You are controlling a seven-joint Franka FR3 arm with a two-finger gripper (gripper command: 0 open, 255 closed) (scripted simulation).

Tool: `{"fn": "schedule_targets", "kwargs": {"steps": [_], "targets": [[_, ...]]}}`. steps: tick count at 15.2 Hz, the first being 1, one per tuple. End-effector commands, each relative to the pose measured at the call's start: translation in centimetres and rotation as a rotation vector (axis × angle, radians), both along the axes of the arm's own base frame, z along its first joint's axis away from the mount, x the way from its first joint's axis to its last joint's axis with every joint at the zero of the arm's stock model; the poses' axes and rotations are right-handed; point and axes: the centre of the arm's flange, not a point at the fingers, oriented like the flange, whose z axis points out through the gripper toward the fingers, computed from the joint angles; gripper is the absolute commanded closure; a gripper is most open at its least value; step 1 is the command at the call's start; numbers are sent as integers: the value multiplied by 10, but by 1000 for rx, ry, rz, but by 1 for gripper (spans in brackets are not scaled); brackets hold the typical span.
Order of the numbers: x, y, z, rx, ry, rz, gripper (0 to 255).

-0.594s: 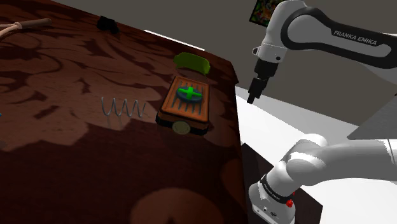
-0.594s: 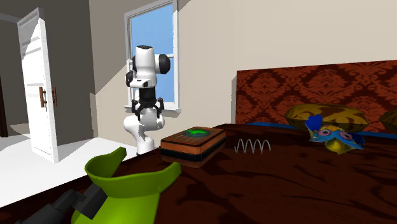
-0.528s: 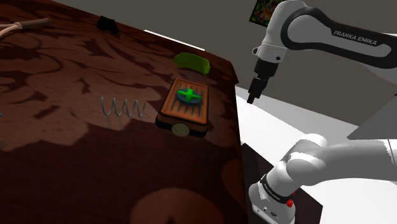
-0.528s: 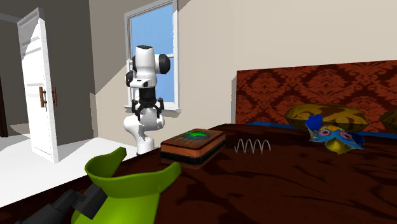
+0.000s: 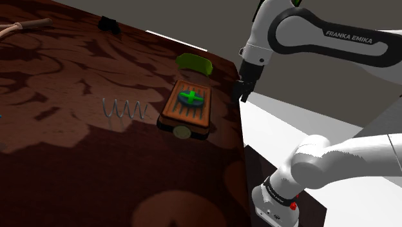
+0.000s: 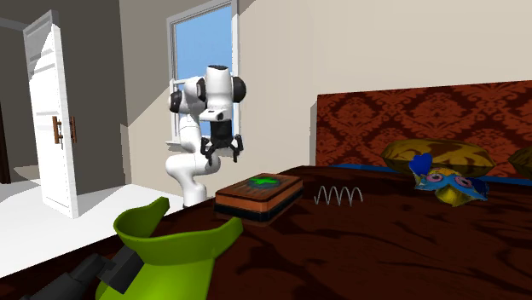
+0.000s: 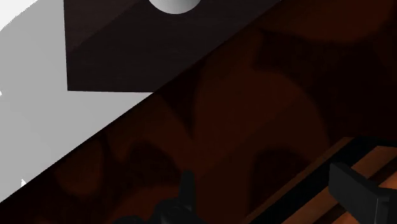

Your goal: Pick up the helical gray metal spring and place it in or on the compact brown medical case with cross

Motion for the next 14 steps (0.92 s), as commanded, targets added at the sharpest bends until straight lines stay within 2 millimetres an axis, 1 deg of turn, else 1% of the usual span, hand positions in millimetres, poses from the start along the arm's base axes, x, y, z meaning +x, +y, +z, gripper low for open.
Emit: {"fn": "schedule_targets", "kwargs": {"steps": [1,14], "targets": [[16,23,-6,4,-10,-15,0],[94,164,-28,22,-72,-106,0]]}}
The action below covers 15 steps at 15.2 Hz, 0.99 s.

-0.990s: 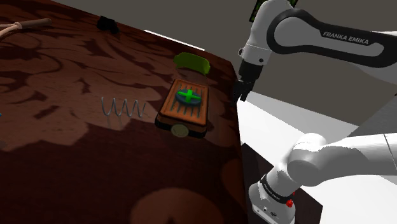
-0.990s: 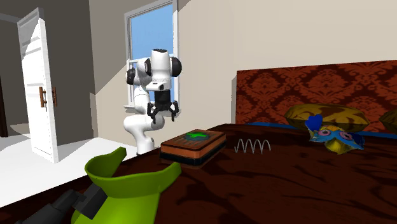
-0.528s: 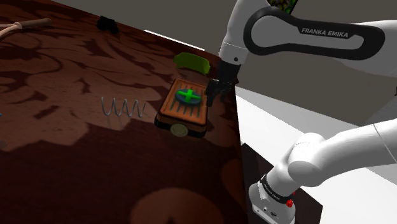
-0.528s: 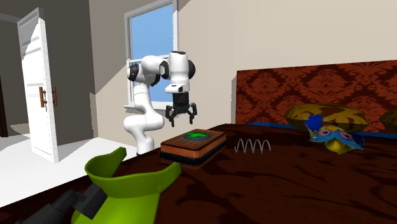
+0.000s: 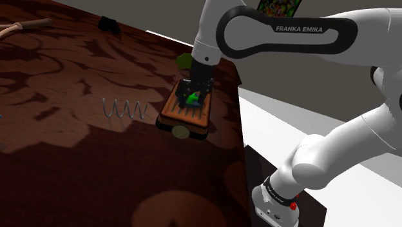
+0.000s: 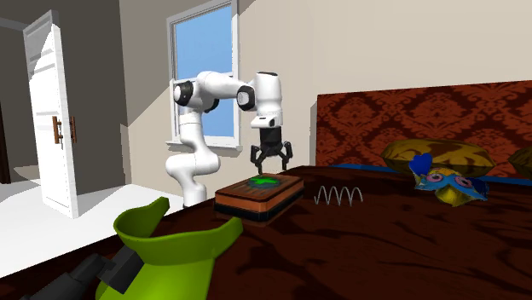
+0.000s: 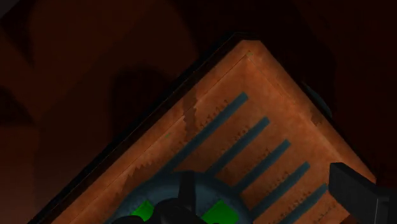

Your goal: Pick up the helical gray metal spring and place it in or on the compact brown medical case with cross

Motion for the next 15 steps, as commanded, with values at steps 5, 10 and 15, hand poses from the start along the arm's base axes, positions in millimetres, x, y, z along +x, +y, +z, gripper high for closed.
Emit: {"fn": "schedule_targets", "kwargs": {"steps": [5,10,15], "targets": [[41,62,-10,9,-28,-44,0],[77,113,-15,16,-52,-79,0],[101,145,-23,20,-67,-100,0]]}}
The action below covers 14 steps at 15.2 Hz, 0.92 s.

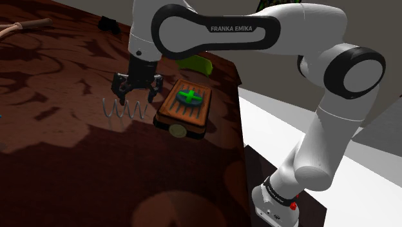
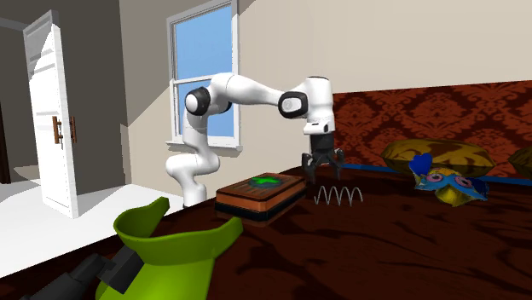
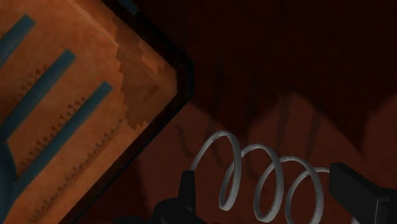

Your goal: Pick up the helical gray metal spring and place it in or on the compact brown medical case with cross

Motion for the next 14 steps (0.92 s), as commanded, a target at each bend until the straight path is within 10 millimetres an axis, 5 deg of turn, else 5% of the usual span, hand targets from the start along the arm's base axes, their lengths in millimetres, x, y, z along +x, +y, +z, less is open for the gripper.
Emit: {"fn": "schedule_targets", "kwargs": {"steps": [1,6,14], "targets": [[2,3,-8,0,-2,-3,0],[3,6,-37,0,-2,-3,0],[3,6,-37,0,-2,-3,0]]}}
